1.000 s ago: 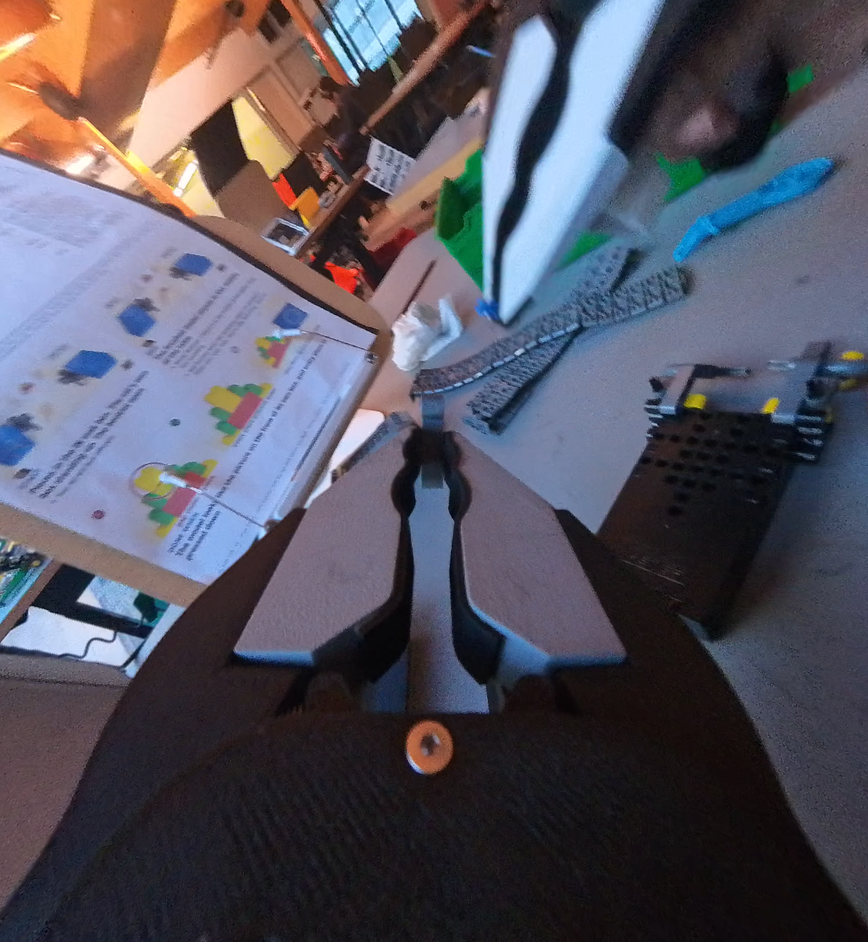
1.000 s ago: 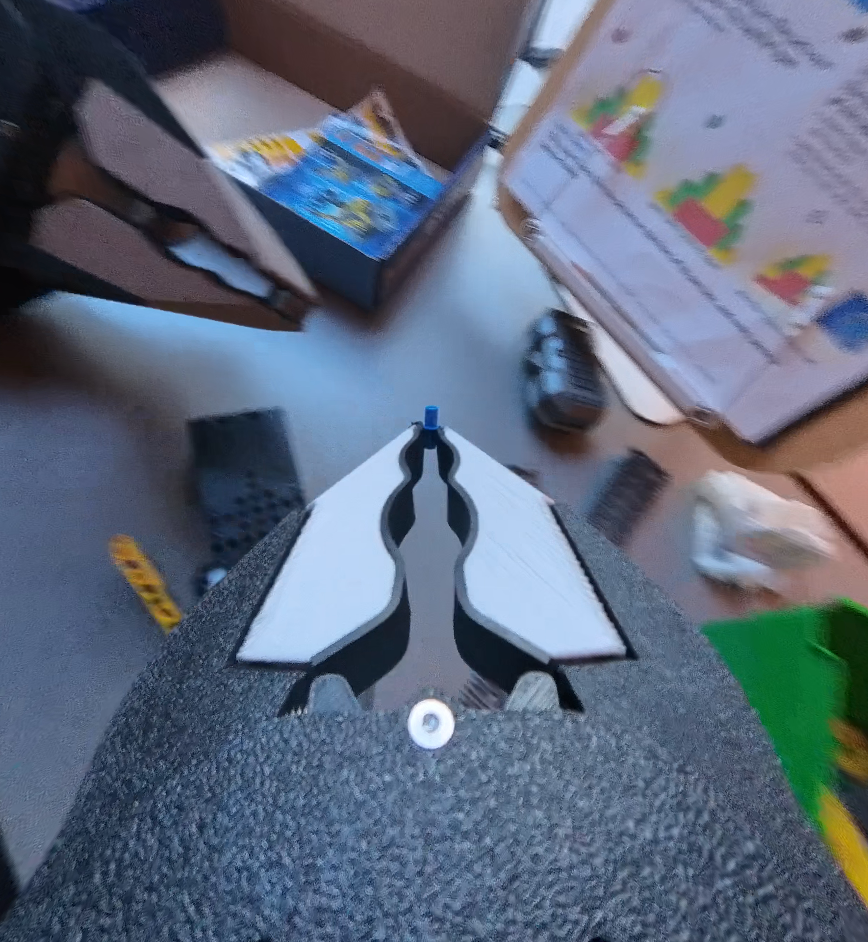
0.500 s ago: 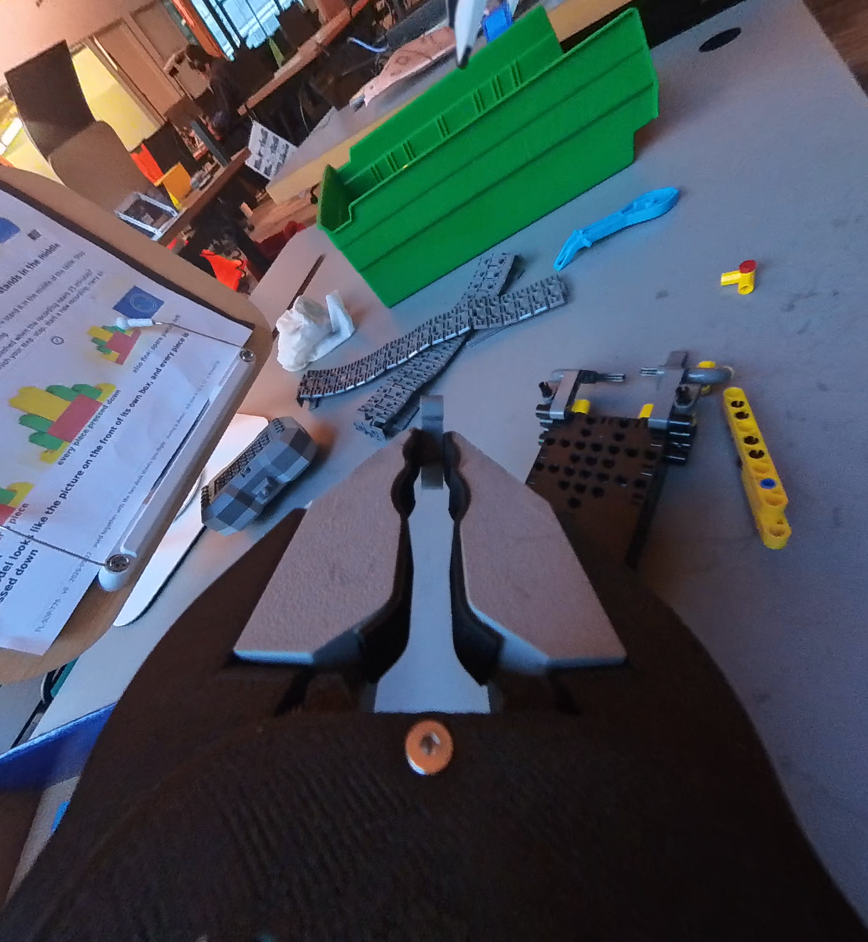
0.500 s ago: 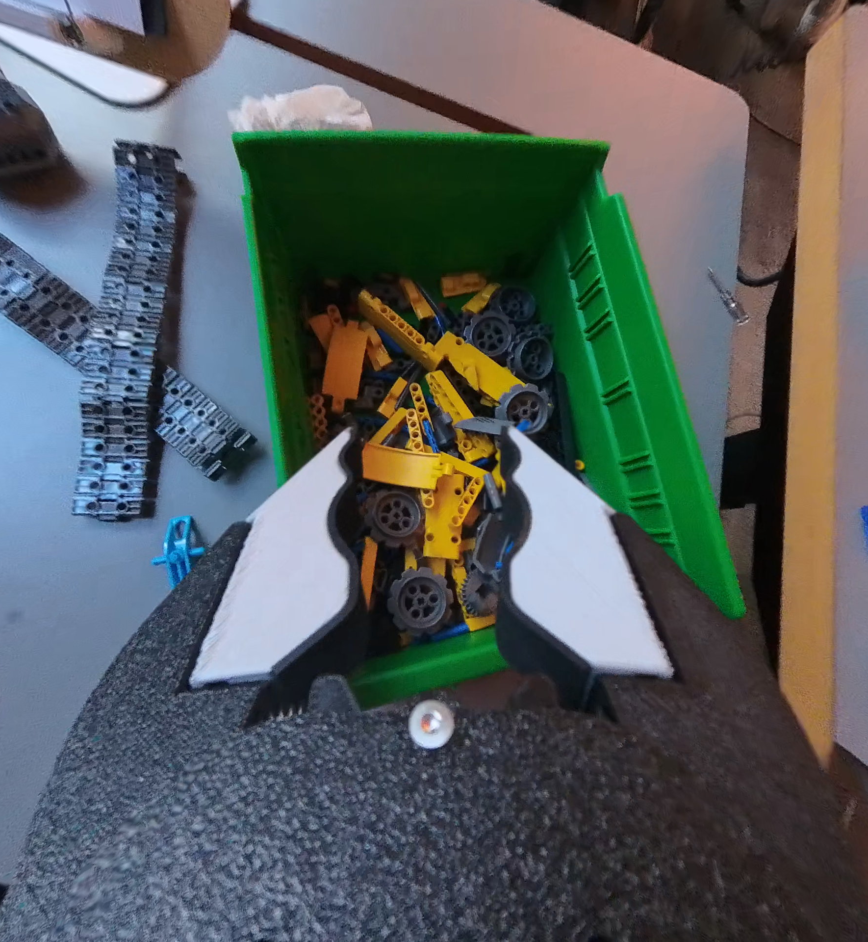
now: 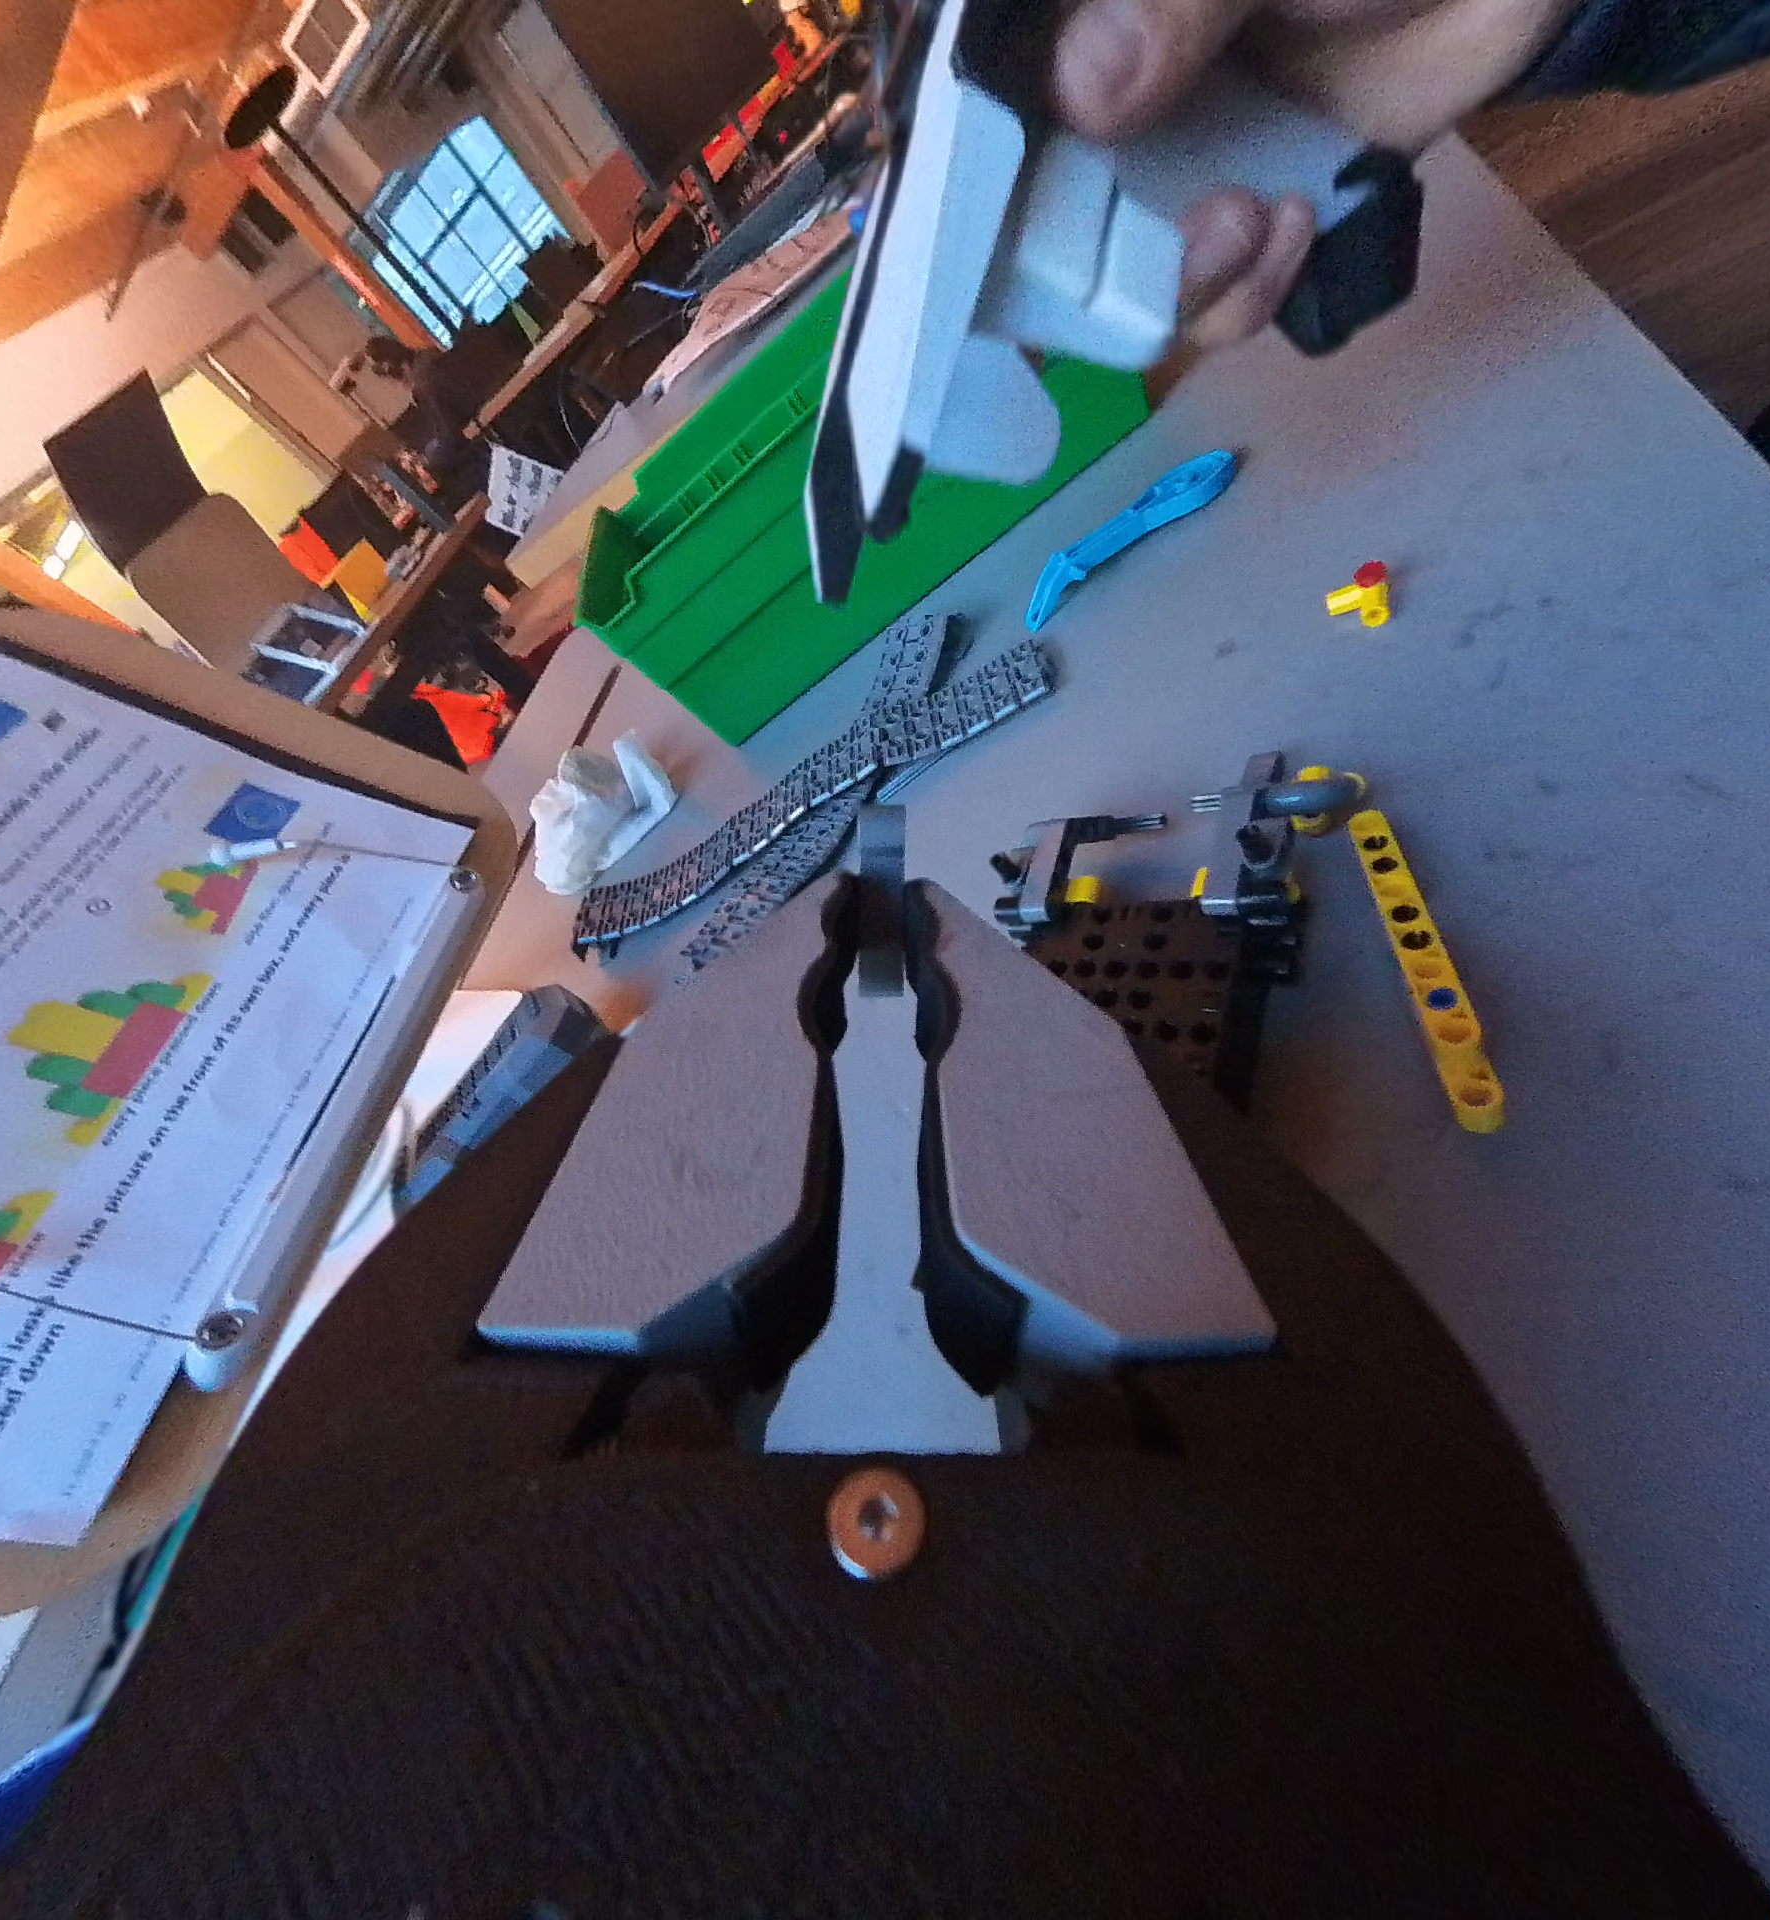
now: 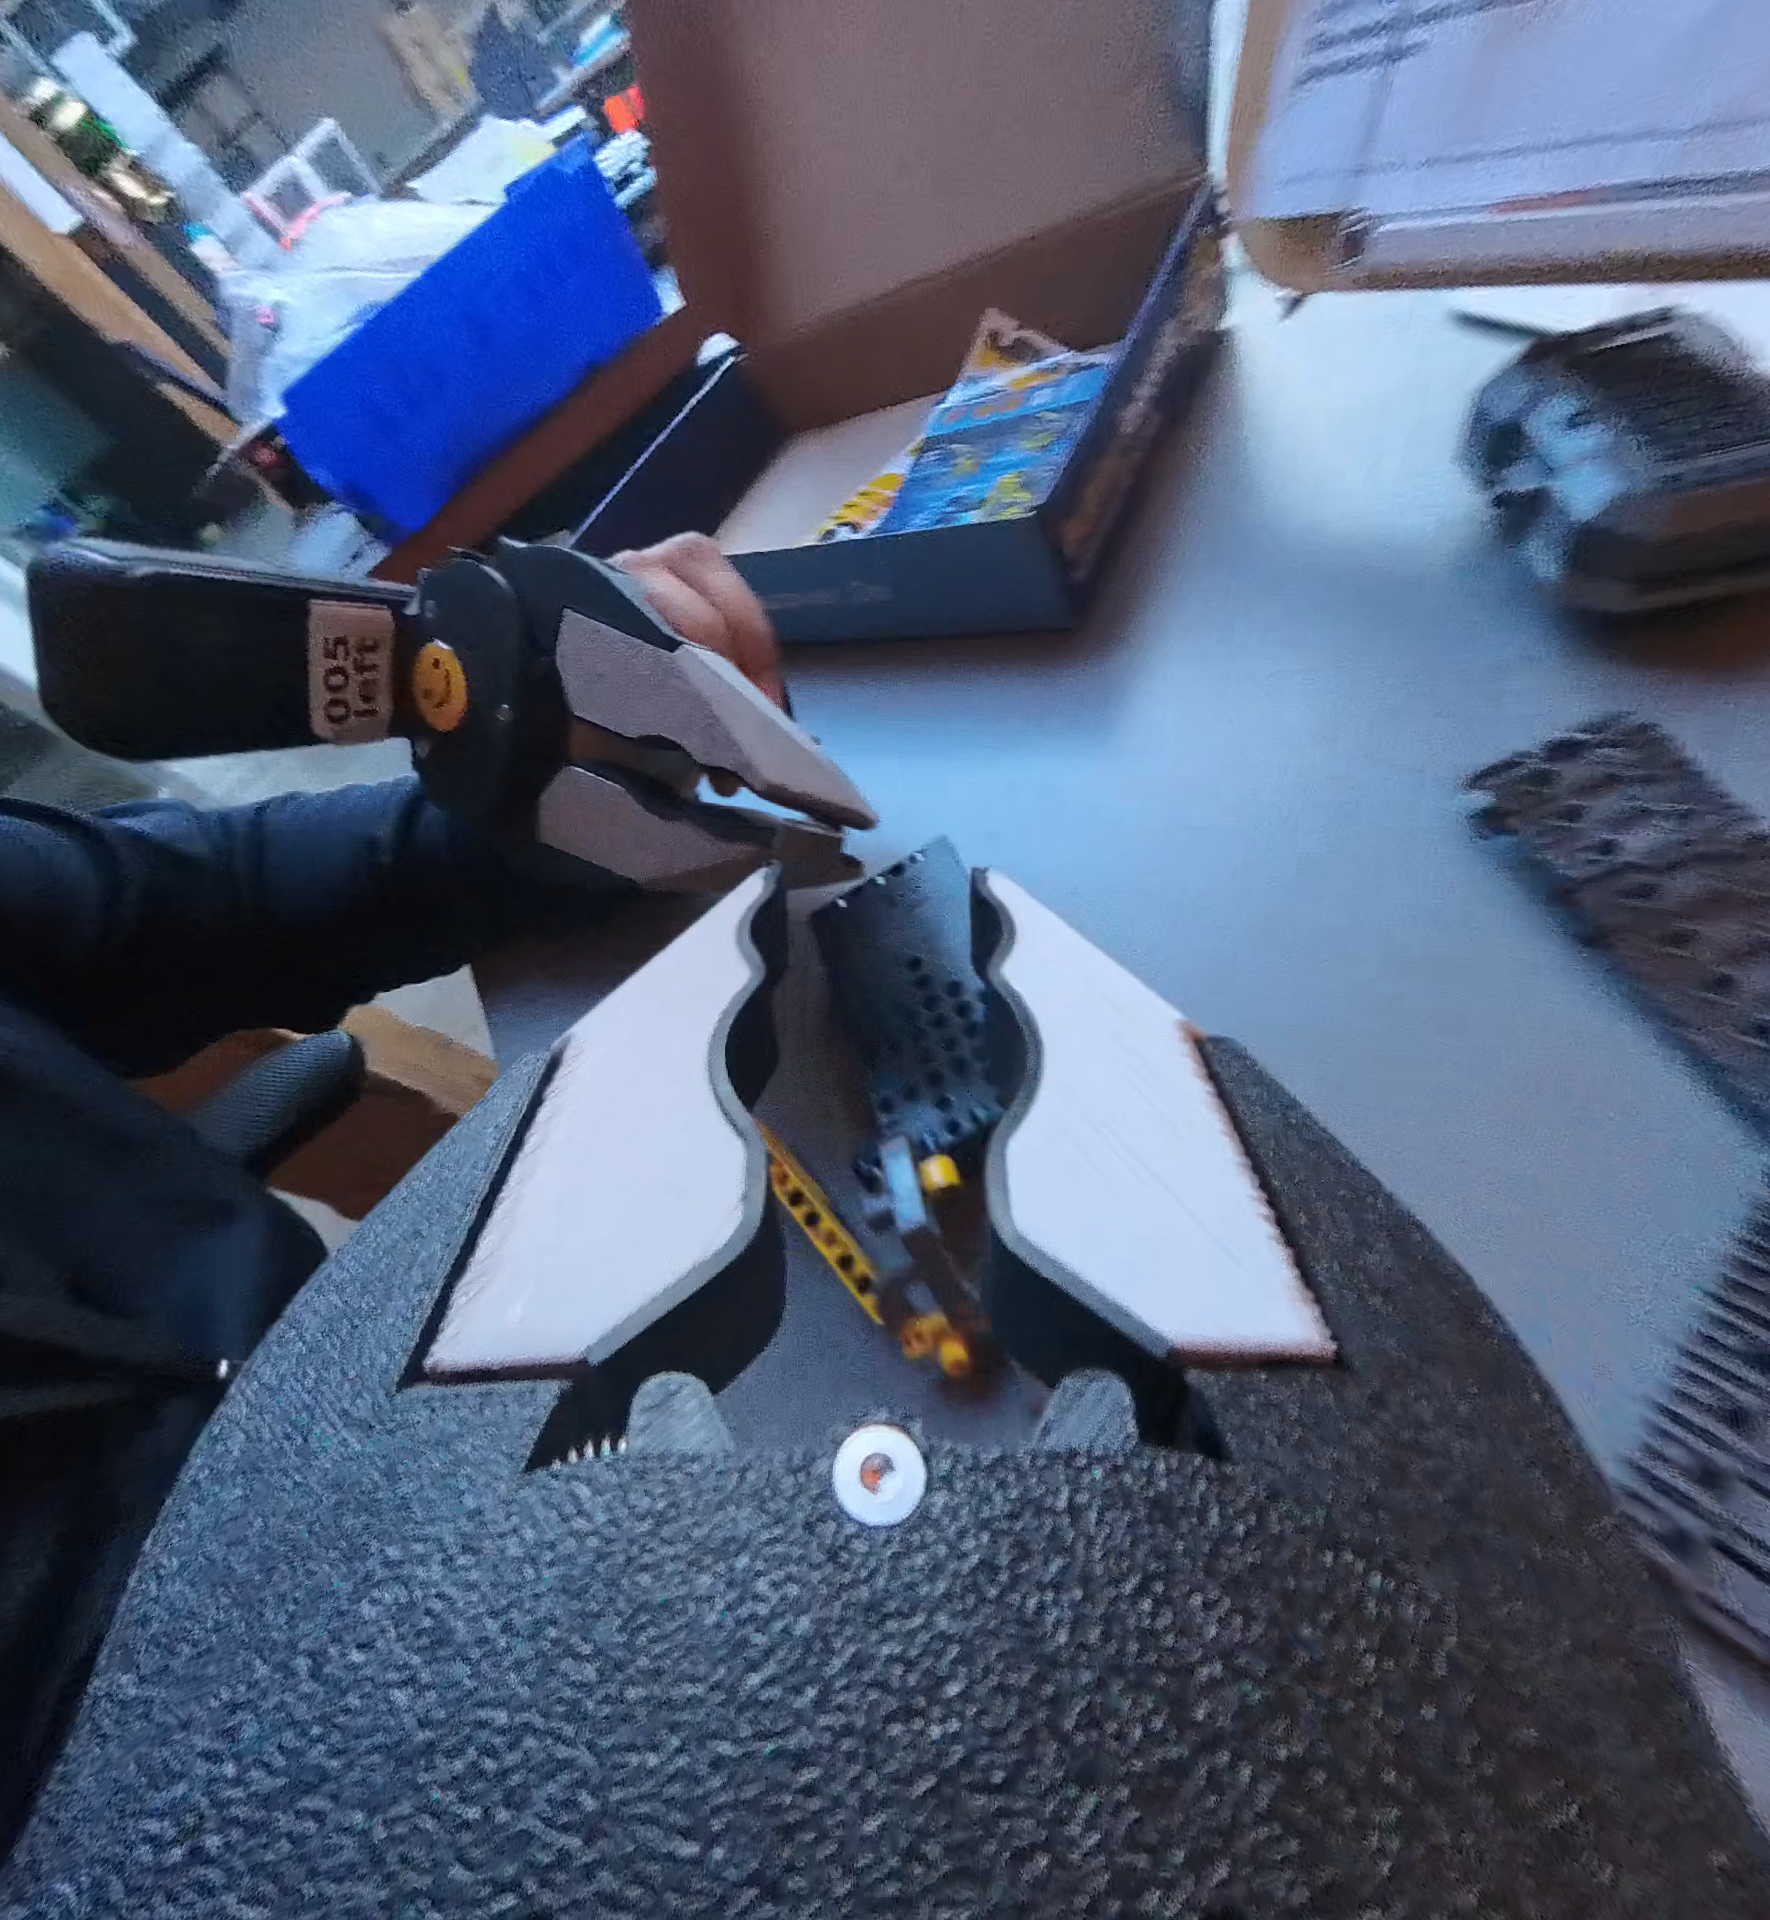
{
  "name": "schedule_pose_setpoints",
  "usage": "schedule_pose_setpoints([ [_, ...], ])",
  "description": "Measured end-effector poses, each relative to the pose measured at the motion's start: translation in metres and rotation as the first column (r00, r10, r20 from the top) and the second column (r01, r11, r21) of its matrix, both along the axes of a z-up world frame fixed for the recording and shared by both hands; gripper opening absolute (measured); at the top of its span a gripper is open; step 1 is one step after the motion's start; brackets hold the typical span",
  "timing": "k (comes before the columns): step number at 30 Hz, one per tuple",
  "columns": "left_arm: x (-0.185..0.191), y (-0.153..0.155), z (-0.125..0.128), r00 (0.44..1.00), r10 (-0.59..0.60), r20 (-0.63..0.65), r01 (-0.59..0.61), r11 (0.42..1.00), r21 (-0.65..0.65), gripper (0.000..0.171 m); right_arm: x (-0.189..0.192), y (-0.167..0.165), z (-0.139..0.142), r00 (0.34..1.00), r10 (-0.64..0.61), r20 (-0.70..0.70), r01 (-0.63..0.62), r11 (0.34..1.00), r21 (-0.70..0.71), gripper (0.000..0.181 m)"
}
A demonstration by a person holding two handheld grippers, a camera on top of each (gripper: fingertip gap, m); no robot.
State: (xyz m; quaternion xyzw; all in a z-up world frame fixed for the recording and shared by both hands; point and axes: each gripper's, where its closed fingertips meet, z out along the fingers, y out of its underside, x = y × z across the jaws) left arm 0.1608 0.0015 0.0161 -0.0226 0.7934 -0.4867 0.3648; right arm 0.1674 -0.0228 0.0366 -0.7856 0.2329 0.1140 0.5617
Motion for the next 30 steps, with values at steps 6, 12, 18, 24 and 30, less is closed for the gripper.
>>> schedule_pose_setpoints([
  [6,-0.003,-0.002,-0.003,0.998,0.004,0.069,-0.008,0.998,0.067,0.005,-0.015,0.034,-0.013,0.997,0.064,-0.045,-0.063,0.998,0.017,0.027],
  [12,-0.002,-0.001,0.000,0.995,0.025,0.101,-0.032,0.997,0.075,0.005,-0.018,0.036,-0.014,0.995,0.083,-0.056,-0.082,0.996,0.027,0.014],
  [18,-0.004,-0.005,0.006,0.997,0.024,0.070,-0.025,1.000,0.014,0.009,-0.014,0.027,-0.001,0.999,0.051,0.017,-0.052,0.999,0.013,0.014],
  [24,0.004,-0.001,0.015,0.997,0.071,-0.014,-0.073,0.990,-0.118,0.049,0.061,-0.068,0.063,0.926,-0.278,0.254,0.284,0.959,0.013,0.013],
  [30,0.016,0.009,0.014,0.982,0.105,-0.160,-0.139,0.965,-0.220,0.072,0.183,-0.230,0.078,0.695,-0.556,0.456,0.682,0.711,-0.174,0.014],
])
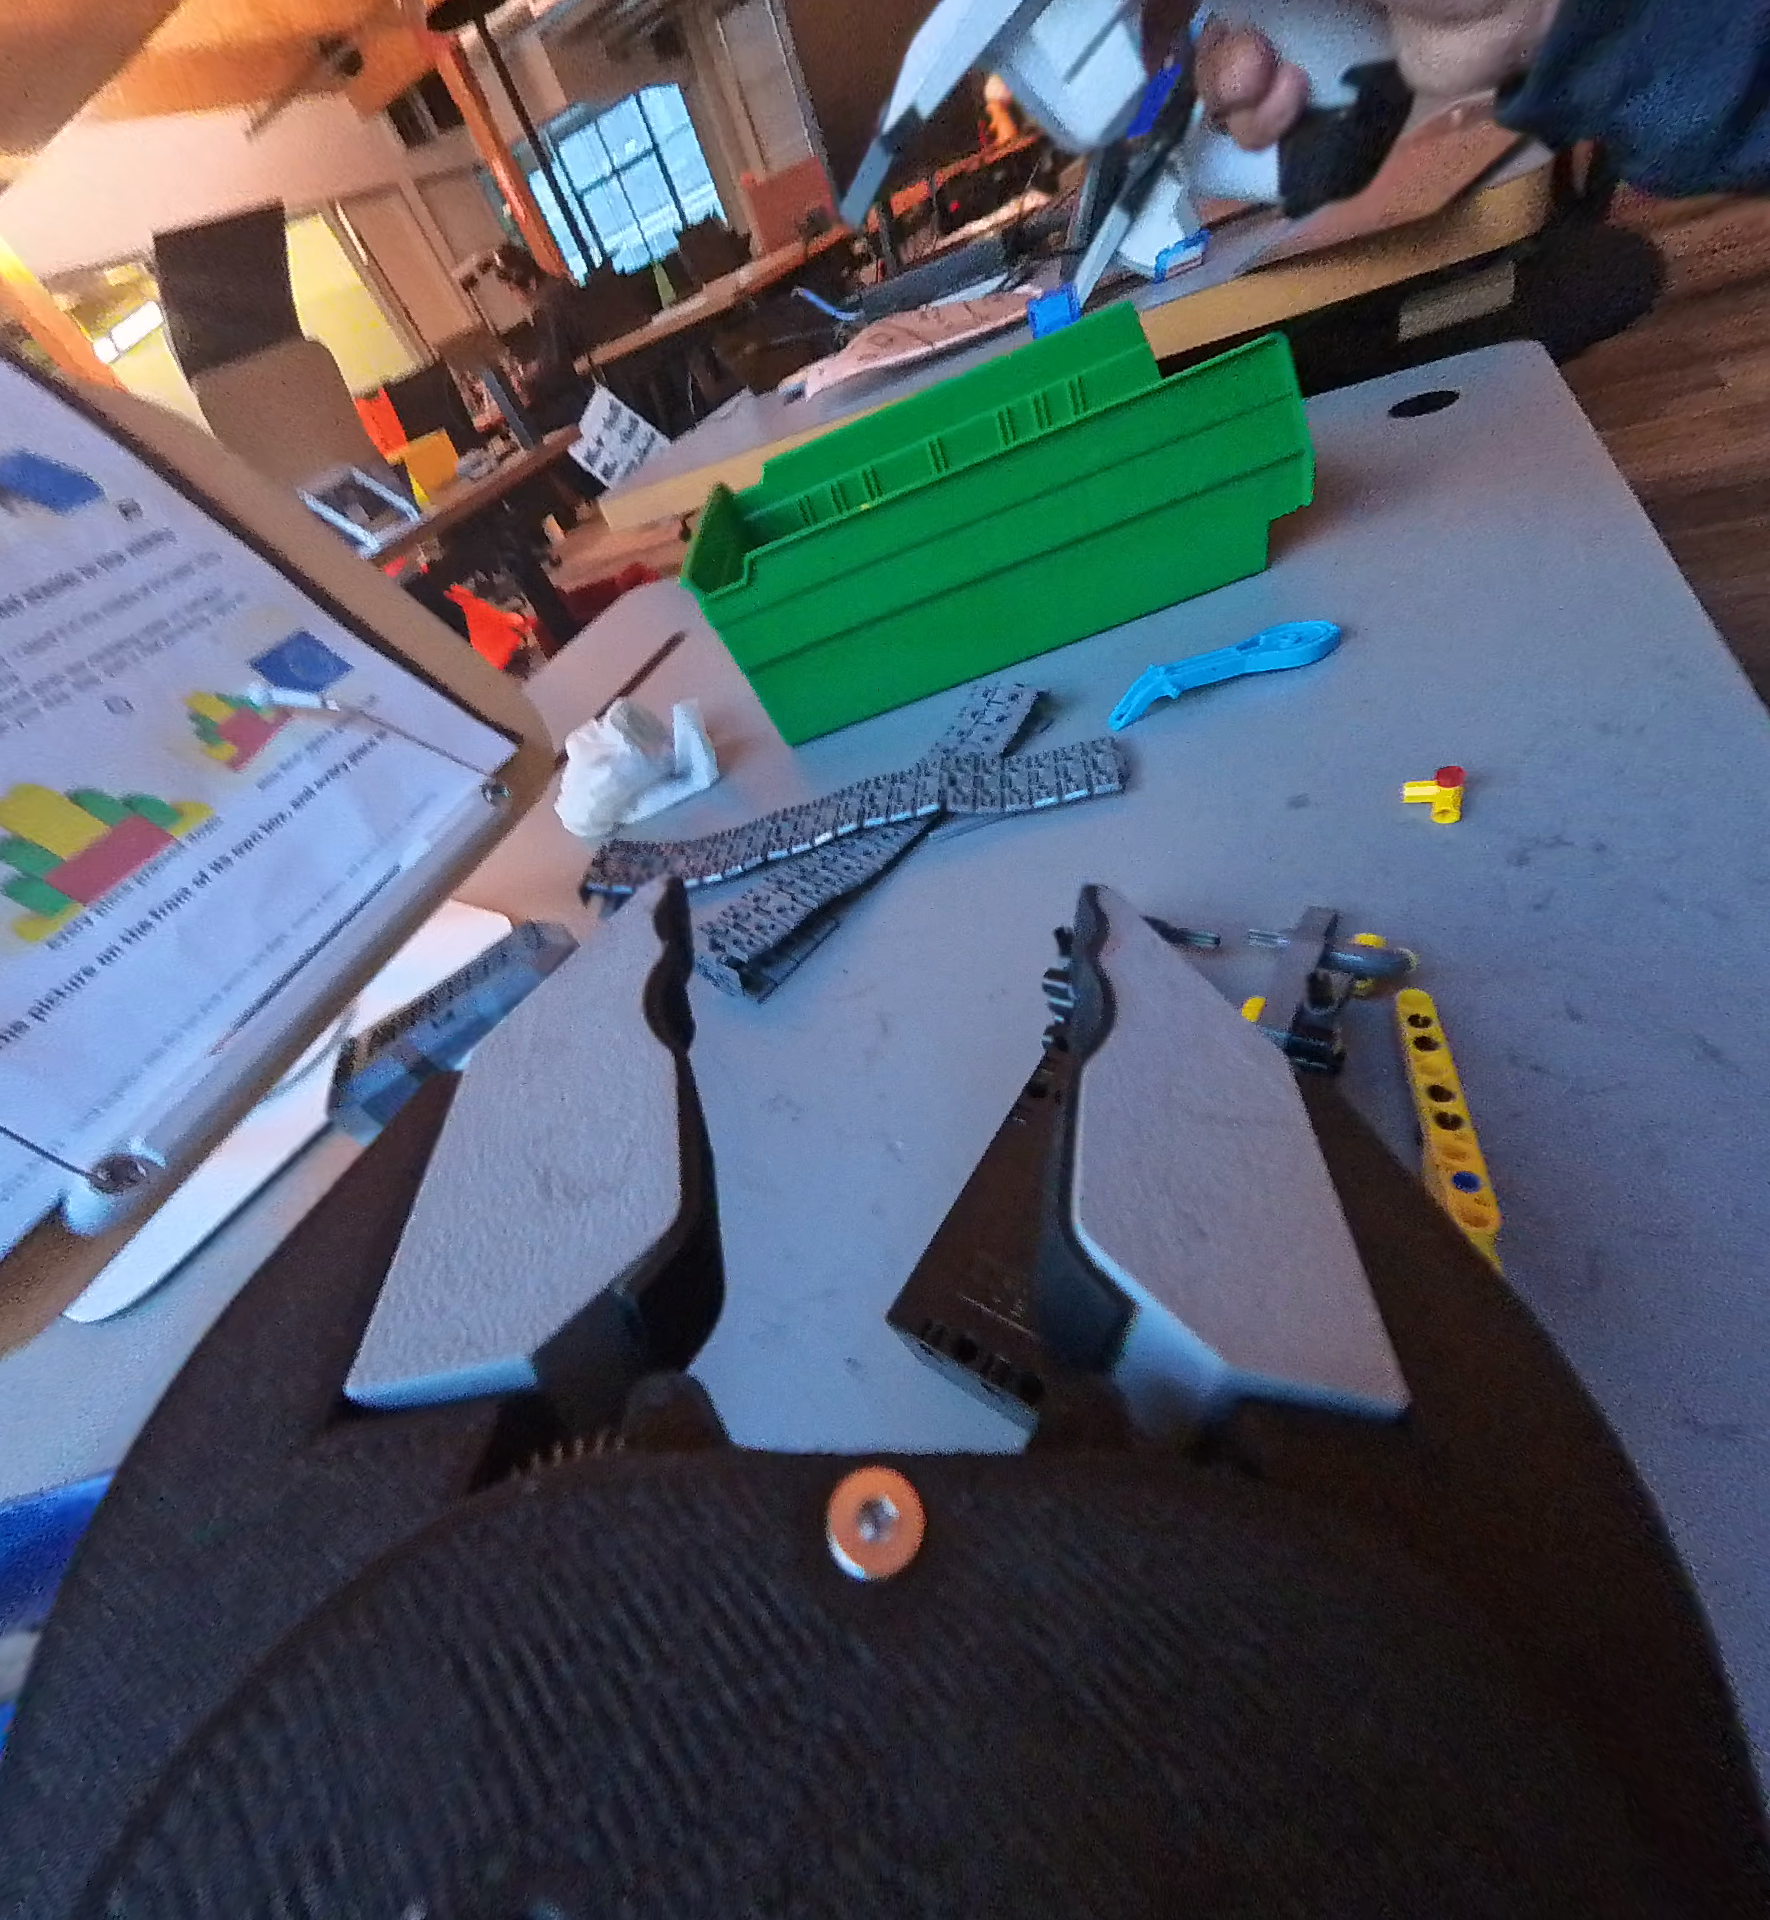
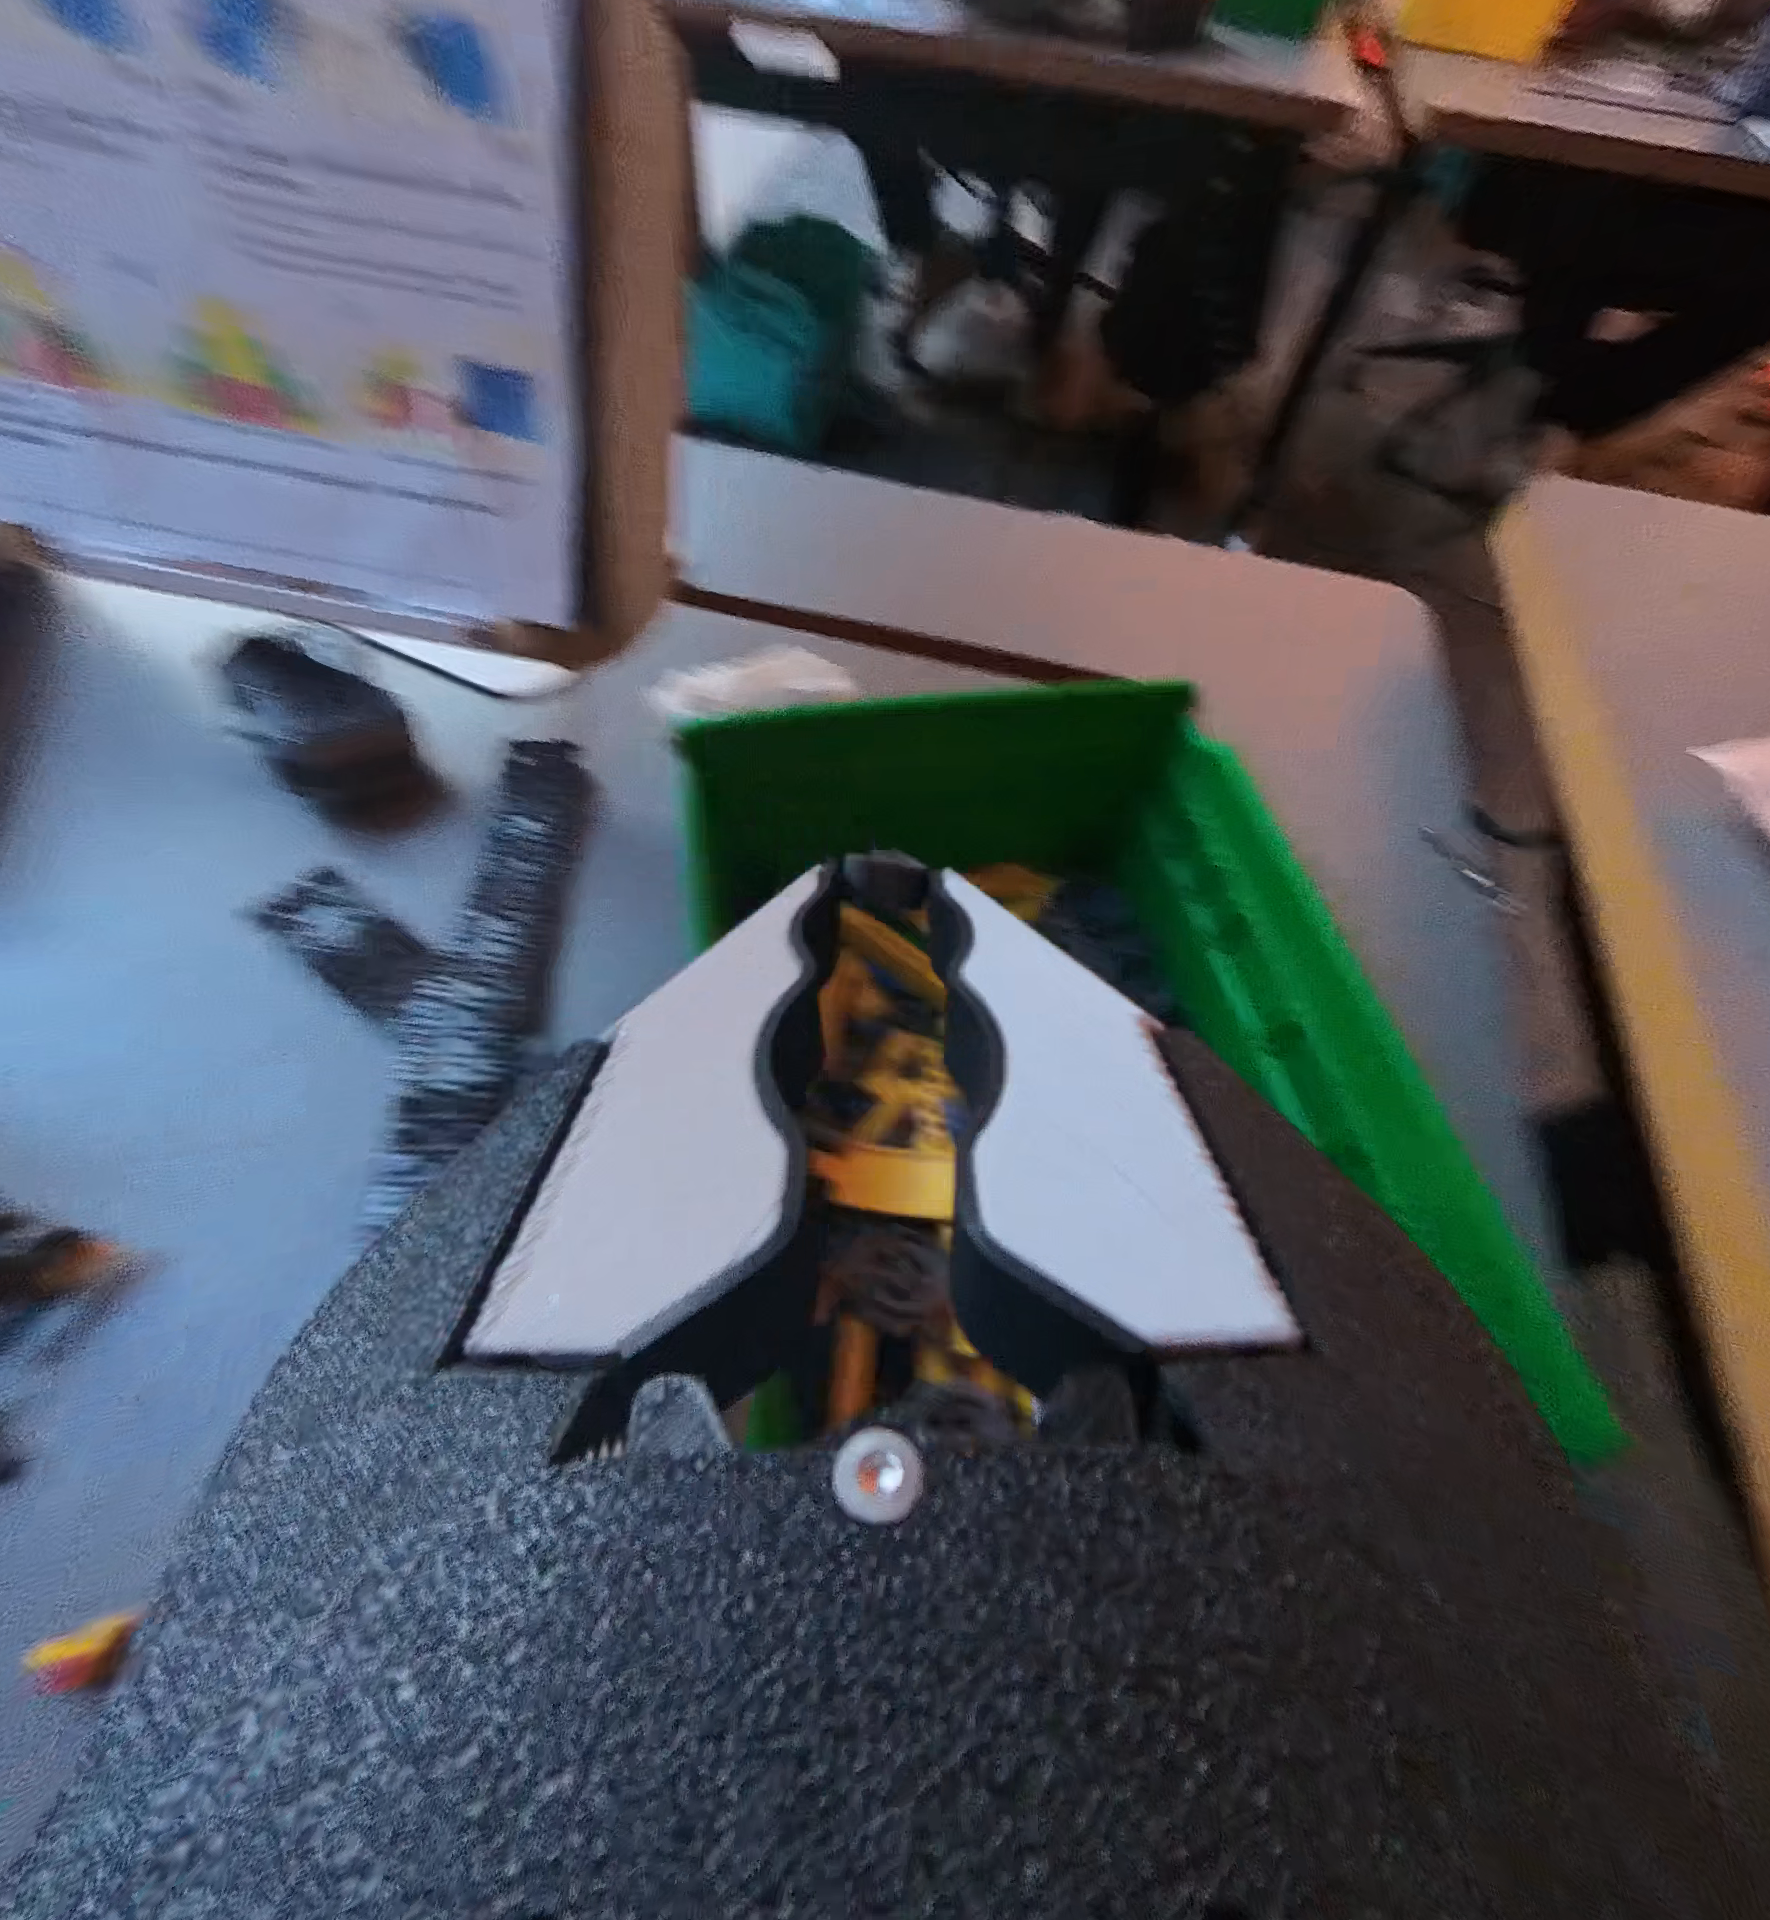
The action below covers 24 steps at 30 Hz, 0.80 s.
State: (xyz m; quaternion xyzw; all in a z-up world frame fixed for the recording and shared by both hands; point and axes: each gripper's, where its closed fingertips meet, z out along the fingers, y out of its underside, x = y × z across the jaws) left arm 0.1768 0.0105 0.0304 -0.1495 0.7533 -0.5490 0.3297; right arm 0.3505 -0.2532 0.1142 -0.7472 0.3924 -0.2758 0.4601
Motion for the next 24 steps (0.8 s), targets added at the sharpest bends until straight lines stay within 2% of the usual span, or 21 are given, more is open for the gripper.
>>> schedule_pose_setpoints([
  [2,0.003,0.001,-0.007,0.999,0.000,-0.045,0.000,1.000,-0.006,0.066,0.023,-0.034,-0.023,0.994,-0.083,-0.069,0.076,0.992,-0.101,0.021],
  [3,0.003,0.001,-0.010,0.998,-0.004,-0.063,0.004,1.000,-0.001,0.064,0.028,-0.043,-0.037,0.985,-0.110,-0.132,0.093,0.987,-0.128,0.039],
  [5,0.006,0.003,-0.017,0.996,0.005,-0.085,-0.003,1.000,0.023,0.064,0.031,-0.050,-0.057,0.963,-0.145,-0.228,0.113,0.983,-0.147,0.095],
  [6,0.007,0.004,-0.019,0.996,0.014,-0.092,-0.011,0.999,0.031,0.065,0.031,-0.048,-0.060,0.959,-0.155,-0.235,0.123,0.982,-0.145,0.107],
  [10,0.009,0.005,-0.020,0.994,0.013,-0.109,-0.011,1.000,0.021,0.065,0.025,-0.035,-0.044,0.980,-0.149,-0.129,0.127,0.978,-0.166,0.080],
  [11,0.009,0.005,-0.019,0.994,0.013,-0.107,-0.011,1.000,0.019,0.064,0.022,-0.032,-0.039,0.987,-0.130,-0.098,0.109,0.975,-0.195,0.087],
  [12,0.009,0.005,-0.019,0.995,0.015,-0.103,-0.013,1.000,0.020,0.064,0.016,-0.029,-0.039,0.990,-0.100,-0.096,0.076,0.970,-0.231,0.075],
  [13,0.009,0.005,-0.019,0.995,0.016,-0.098,-0.014,1.000,0.022,0.064,0.007,-0.023,-0.041,0.991,-0.039,-0.124,0.006,0.966,-0.258,0.039],
  [14,0.009,0.005,-0.020,0.995,0.017,-0.097,-0.014,1.000,0.027,0.064,-0.002,-0.015,-0.045,0.985,0.035,-0.168,-0.081,0.959,-0.273,0.034],
  [15,0.009,0.005,-0.020,0.995,0.018,-0.097,-0.015,0.999,0.032,0.064,-0.007,-0.011,-0.046,0.980,0.062,-0.190,-0.116,0.951,-0.287,0.029],
  [16,0.009,0.005,-0.020,0.995,0.019,-0.095,-0.016,0.999,0.035,0.064,-0.009,-0.010,-0.048,0.977,0.061,-0.206,-0.123,0.945,-0.302,0.058],
  [17,0.009,0.005,-0.020,0.996,0.020,-0.092,-0.017,0.999,0.037,0.064,-0.011,-0.008,-0.050,0.973,0.058,-0.222,-0.127,0.943,-0.308,0.098],
  [18,0.009,0.005,-0.020,0.996,0.020,-0.089,-0.017,0.999,0.040,0.064,-0.012,-0.006,-0.051,0.976,0.046,-0.214,-0.115,0.940,-0.320,0.129],
  [19,0.009,0.005,-0.020,0.996,0.022,-0.086,-0.018,0.999,0.044,0.063,-0.011,-0.006,-0.050,0.985,0.025,-0.173,-0.087,0.929,-0.361,0.139],
  [20,0.009,0.006,-0.019,0.996,0.024,-0.082,-0.021,0.999,0.047,0.063,-0.013,-0.003,-0.048,0.992,0.023,-0.126,-0.073,0.909,-0.410,0.135],
  [22,0.010,0.008,-0.017,0.997,0.027,-0.076,-0.024,0.999,0.044,0.061,-0.032,0.022,-0.043,0.986,0.141,-0.085,-0.164,0.901,-0.403,0.114],
  [24,0.011,0.010,-0.016,0.997,0.032,-0.076,-0.029,0.999,0.040,0.060,-0.050,0.045,-0.039,0.974,0.213,-0.076,-0.226,0.914,-0.336,0.113],
])
